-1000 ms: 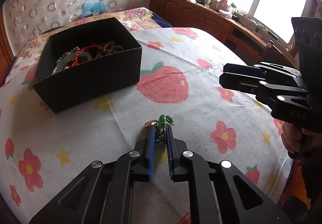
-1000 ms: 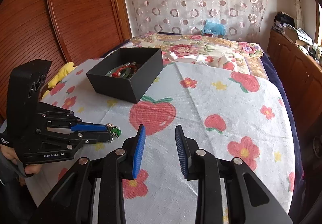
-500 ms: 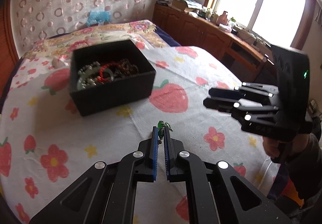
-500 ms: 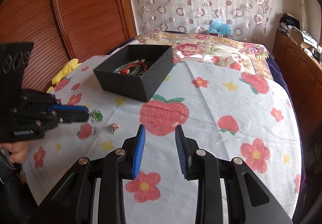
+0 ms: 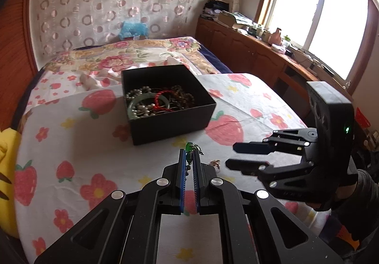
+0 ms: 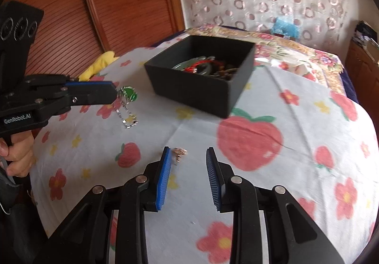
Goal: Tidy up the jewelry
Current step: 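Carry the charm over the box with the left gripper while the right grasps the gold earring, then release the charm into the box with the left gripper while the right drops the earring in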
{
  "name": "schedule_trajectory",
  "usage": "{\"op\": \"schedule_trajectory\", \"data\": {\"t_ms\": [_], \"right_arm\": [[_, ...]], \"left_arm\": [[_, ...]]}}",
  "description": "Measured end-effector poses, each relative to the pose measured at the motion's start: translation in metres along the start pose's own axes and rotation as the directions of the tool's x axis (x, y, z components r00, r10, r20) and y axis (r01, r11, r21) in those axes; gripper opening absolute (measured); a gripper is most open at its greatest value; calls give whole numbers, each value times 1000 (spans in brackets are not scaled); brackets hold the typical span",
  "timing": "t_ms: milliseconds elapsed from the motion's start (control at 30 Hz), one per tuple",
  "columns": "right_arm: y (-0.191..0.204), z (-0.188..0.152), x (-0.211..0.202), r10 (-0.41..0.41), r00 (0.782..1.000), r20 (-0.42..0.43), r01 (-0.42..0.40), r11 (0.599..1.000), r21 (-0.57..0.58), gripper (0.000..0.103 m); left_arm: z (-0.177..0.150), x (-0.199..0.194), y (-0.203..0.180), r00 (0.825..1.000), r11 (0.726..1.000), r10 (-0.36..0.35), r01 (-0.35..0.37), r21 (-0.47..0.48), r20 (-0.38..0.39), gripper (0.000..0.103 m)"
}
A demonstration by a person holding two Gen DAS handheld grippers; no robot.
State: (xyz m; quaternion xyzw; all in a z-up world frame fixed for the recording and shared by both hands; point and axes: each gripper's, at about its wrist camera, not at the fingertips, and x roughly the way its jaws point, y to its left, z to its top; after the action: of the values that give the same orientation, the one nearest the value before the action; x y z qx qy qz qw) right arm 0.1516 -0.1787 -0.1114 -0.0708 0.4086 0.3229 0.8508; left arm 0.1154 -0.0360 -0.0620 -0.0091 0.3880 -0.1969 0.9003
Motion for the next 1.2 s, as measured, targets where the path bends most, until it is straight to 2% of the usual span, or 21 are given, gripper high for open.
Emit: {"op": "schedule_trajectory", "data": {"t_ms": [100,200,267,333,533,800,1000,1200], "right_arm": [[7,3,9,-6,1000,-25,6,1000,-28,33],[15,4,18,-47,998,-48,44,996,-72,32],[17,2,21,-62,996,-56,56,994,-95,21],[18,1,21,-80,995,-56,74,992,-106,16],[12,4,12,-61,997,-37,57,993,-99,16],[0,51,-10,-69,994,86,78,992,-96,16],[-21,83,2,-77,990,114,85,994,-65,16],[-35,95,15,-66,990,121,71,997,-31,18]], "left_arm": [[-1,1,4,1000,1000,14,-14,-9,0,5],[-1,3,10,1000,1000,21,-21,-21,0,5],[-1,3,13,1000,999,26,-26,-27,2,5],[1,4,16,1000,999,31,-31,-30,5,5],[14,-2,19,999,999,35,-34,-29,32,5],[44,-6,23,995,999,52,-51,-9,84,5],[64,2,32,991,996,91,-91,-8,98,5],[75,17,39,990,994,111,-111,-9,85,5]]}}
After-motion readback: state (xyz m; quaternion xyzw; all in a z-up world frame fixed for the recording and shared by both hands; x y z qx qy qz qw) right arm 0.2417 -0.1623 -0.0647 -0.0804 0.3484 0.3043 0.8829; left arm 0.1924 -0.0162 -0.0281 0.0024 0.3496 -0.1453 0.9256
